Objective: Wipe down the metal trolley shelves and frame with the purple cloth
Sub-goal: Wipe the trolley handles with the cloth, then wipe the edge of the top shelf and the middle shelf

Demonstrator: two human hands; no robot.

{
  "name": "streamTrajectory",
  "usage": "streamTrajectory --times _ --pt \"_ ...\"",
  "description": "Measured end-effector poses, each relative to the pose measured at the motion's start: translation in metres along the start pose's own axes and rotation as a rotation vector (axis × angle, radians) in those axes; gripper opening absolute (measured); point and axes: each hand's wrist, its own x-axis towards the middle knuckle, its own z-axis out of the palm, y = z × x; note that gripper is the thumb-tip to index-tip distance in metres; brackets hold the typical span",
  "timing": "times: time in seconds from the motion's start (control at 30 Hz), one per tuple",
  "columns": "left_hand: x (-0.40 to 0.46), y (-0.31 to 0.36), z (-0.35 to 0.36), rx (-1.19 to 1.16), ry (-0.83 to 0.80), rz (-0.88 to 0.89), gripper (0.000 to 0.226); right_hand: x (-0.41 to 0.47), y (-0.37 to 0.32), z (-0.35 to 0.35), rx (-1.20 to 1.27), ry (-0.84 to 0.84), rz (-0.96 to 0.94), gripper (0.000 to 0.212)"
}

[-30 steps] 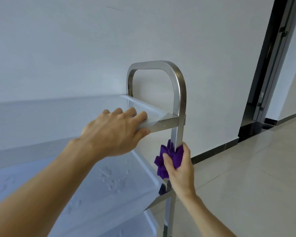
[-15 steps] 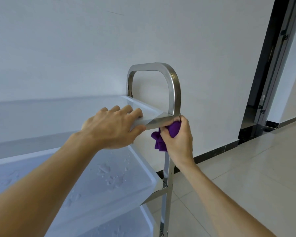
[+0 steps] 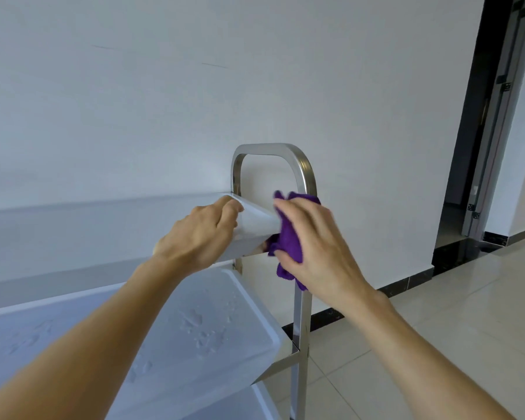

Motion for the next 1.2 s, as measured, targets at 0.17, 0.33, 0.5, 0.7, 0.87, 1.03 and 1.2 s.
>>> streamTrajectory --times 0.17,0.33,0.5,0.7,0.87,1.03,1.2 --pt "-0.01 -0.01 -0.016 0.137 0.072 0.056 0.026 0.012 -0.002 0.016 -0.289 -0.246 -0.121 0.076" --pt "-0.049 -0.061 -0.066 0.393 0.203 0.02 0.019 0.011 -0.001 0.027 -0.286 -0.101 -0.107 0.068" --pt "-0.108 -0.1 -0.103 0.596 0.215 -0.081 0.055 0.011 -0.007 0.032 -0.302 -0.044 -0.077 0.064" --pt "-0.129 -0.1 -0.098 0.672 0.242 -0.128 0.057 0.021 -0.054 0.044 -0.297 -0.005 -0.116 0.053" --pt "-0.128 -0.103 -0.095 0.691 0.289 -0.15 0.053 0.045 -0.154 0.08 -0.234 -0.044 -0.284 0.052" --pt "-0.132 -0.105 -0.095 0.661 0.342 -0.13 0.052 0.048 -0.146 0.079 -0.186 -0.01 -0.361 0.054" --pt "-0.131 -0.107 -0.093 0.668 0.347 -0.136 0.059 0.036 -0.072 0.055 -0.284 0.007 -0.207 0.048"
